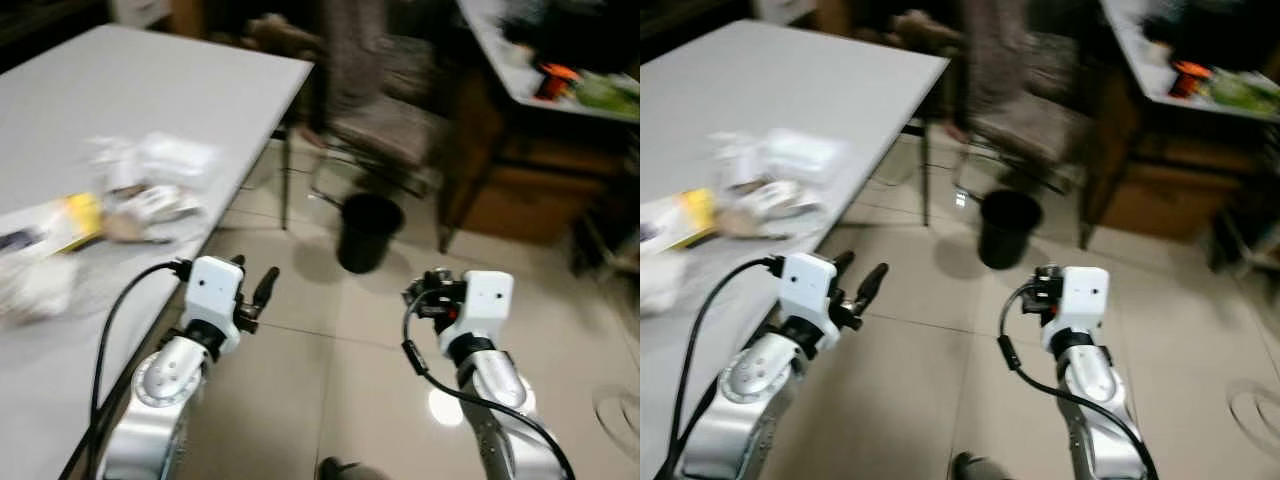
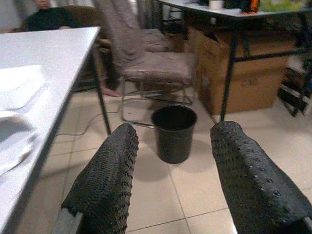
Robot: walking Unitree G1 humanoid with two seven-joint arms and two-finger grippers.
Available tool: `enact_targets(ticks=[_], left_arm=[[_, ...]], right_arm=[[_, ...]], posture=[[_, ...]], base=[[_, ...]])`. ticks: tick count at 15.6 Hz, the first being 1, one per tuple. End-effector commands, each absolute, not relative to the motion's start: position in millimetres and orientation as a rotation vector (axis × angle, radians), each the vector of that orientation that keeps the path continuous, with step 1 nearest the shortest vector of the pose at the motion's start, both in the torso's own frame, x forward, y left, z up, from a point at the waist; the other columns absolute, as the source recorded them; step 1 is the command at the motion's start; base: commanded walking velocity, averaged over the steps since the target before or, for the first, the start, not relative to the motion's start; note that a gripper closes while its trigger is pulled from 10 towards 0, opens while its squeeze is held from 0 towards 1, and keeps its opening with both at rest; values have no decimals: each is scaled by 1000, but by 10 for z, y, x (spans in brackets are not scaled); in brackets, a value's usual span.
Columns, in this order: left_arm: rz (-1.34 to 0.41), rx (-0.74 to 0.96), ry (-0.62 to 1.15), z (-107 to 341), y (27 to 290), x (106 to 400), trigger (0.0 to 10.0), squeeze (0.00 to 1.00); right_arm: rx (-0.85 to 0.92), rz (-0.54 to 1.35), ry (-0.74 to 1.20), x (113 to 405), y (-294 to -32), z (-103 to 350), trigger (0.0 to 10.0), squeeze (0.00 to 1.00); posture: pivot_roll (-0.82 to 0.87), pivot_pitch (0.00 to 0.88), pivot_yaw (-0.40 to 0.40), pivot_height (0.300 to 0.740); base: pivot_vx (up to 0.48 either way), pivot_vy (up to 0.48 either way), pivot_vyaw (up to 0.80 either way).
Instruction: Picking trash to rubbish bin
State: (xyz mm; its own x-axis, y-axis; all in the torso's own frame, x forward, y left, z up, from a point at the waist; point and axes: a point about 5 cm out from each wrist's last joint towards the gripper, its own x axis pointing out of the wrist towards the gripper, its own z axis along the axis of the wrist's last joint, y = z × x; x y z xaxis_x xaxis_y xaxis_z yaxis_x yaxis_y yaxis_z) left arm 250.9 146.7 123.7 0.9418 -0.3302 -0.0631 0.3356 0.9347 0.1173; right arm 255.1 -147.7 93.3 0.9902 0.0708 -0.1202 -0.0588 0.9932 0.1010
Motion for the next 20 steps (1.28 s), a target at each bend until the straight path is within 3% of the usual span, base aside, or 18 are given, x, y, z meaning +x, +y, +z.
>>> enact_targets(ticks=[1, 11, 20], left_arm=[[-368, 94, 37, 1244, 1395, 2506, 10000, 0], [-413, 111, 31, 1250, 1360, 2521, 10000, 0], [-423, 108, 43, 1221, 1370, 2520, 10000, 0]], right_arm=[[88, 31, 135, 2540, -1575, 921, 10000, 0], [89, 49, 146, 2527, -1564, 914, 10000, 0], [74, 91, 156, 2515, -1518, 908, 10000, 0]], posture=[[-40, 44, -34, 740], [-50, 43, -24, 740], [-50, 53, -22, 740]], base=[[0, 0, -800], [0, 0, -800], [408, 0, 0]])
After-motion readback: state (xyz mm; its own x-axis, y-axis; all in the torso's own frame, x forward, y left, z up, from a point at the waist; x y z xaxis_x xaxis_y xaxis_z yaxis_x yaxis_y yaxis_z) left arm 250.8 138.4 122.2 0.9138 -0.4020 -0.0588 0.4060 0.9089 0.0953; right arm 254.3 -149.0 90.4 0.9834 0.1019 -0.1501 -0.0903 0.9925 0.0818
